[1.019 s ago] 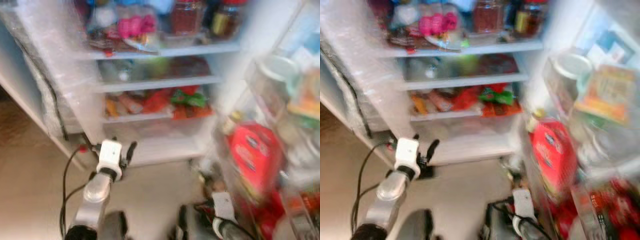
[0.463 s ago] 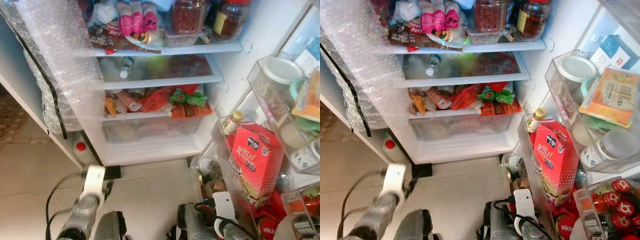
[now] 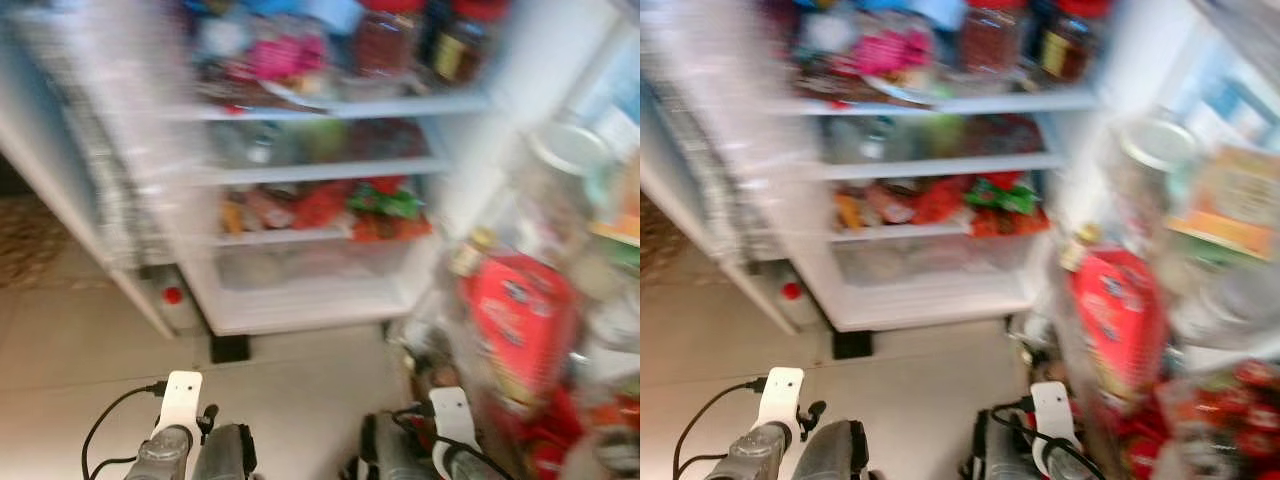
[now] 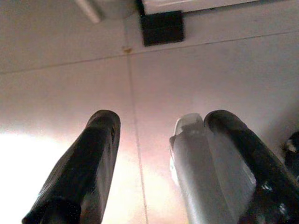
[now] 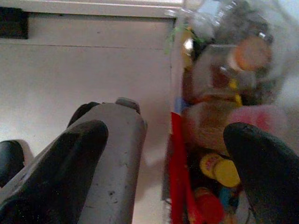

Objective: Restocking fridge

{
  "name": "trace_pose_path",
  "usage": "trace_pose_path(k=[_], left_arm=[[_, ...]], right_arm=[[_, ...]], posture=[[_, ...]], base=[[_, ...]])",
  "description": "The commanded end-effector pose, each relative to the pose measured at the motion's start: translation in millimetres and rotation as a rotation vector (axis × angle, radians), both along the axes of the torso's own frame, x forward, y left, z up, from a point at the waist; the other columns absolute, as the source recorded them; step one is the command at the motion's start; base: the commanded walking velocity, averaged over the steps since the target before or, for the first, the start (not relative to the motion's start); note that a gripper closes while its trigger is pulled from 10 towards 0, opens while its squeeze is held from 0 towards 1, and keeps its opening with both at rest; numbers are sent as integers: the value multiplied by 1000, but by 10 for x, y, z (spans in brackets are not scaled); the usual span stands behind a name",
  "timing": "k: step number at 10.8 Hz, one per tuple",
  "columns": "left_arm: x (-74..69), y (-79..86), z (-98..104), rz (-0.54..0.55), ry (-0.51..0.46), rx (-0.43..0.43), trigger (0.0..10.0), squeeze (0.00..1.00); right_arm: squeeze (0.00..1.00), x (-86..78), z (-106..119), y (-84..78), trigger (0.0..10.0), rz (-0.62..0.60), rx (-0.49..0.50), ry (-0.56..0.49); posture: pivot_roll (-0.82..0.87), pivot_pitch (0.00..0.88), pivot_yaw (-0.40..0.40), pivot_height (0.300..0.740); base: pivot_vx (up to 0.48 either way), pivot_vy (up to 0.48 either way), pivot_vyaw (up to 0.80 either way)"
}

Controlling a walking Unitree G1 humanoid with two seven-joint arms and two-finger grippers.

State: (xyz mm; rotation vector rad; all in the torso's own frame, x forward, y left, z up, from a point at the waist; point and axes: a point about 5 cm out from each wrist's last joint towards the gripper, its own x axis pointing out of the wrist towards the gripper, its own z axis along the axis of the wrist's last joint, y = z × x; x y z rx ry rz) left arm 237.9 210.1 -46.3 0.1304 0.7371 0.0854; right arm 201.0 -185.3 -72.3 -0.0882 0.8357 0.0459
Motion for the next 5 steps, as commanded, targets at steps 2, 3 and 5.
trace_pose_path(k=[2,3,5], left_arm=[[-140,32,-93,15,52,11,10000,0],[-149,21,-102,11,56,11,10000,0],[-160,16,-110,12,59,10,10000,0]], right_arm=[[0,-388,-208,29,10000,0,8,159],[0,-392,-210,31,10000,-1,9,159],[0,-398,-213,35,10000,1,9,164]], posture=[[-143,185,-45,629],[-142,181,-44,629],[-142,184,-43,629]], base=[[0,480,0],[0,480,0],[0,478,0]])
